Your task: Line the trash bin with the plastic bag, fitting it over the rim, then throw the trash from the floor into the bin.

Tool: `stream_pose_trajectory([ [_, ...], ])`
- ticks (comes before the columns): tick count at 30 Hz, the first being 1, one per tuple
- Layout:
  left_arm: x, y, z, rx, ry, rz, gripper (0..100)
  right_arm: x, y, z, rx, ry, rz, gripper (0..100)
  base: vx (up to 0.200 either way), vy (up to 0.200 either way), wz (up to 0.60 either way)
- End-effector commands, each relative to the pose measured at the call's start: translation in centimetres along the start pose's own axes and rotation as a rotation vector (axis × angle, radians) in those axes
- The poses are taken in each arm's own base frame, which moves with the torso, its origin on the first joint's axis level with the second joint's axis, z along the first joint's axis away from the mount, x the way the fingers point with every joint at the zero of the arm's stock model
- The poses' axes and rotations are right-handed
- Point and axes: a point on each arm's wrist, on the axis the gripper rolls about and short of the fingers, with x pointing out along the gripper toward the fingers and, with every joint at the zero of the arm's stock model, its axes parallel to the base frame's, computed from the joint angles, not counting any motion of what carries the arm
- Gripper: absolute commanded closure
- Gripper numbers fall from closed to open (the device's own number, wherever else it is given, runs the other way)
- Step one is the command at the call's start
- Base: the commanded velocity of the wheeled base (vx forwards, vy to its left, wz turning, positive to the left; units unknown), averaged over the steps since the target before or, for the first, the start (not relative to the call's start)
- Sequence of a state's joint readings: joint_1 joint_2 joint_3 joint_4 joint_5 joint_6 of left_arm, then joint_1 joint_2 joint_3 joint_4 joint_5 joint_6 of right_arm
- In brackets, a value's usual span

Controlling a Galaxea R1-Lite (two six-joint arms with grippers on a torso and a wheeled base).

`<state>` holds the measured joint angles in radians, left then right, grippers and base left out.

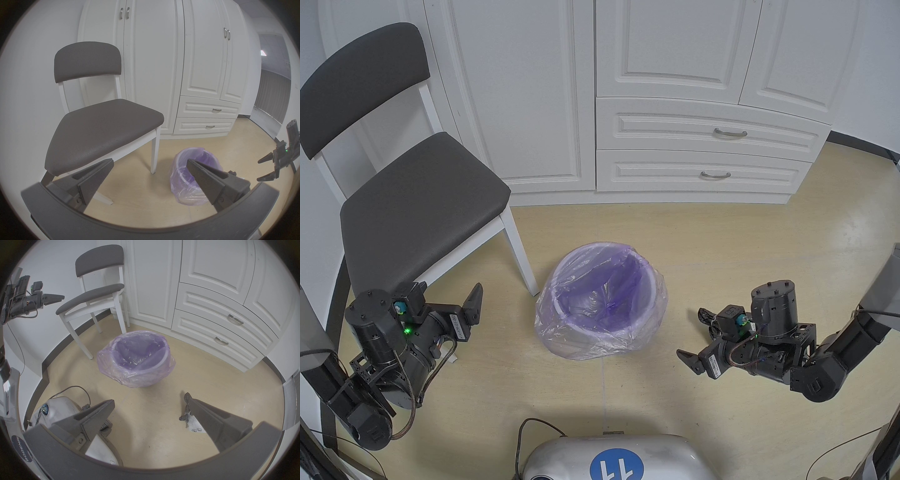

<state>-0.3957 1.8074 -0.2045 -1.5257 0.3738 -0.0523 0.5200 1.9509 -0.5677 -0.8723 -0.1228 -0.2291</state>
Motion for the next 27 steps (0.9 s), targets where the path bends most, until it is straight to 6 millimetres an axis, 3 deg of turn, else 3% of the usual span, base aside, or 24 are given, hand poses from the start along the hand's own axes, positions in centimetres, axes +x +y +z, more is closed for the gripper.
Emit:
stream_pose_trajectory([
  [1,-0.3,0.0,0.8,-0.012,-0.030,-0.004,0,-0.8,-0.3,0.4,0.004,-0.027,-0.012,0,0.000,0.000,0.00],
  [10,-0.8,0.1,1.6,0.008,-0.056,-0.009,0,-0.2,0.0,0.0,0.010,-0.114,-0.027,0,0.000,0.000,0.00],
  [27,-0.6,0.1,1.4,0.011,-0.047,-0.007,0,1.8,1.3,-2.2,-0.035,-0.077,-0.005,0,0.000,0.000,0.00],
])
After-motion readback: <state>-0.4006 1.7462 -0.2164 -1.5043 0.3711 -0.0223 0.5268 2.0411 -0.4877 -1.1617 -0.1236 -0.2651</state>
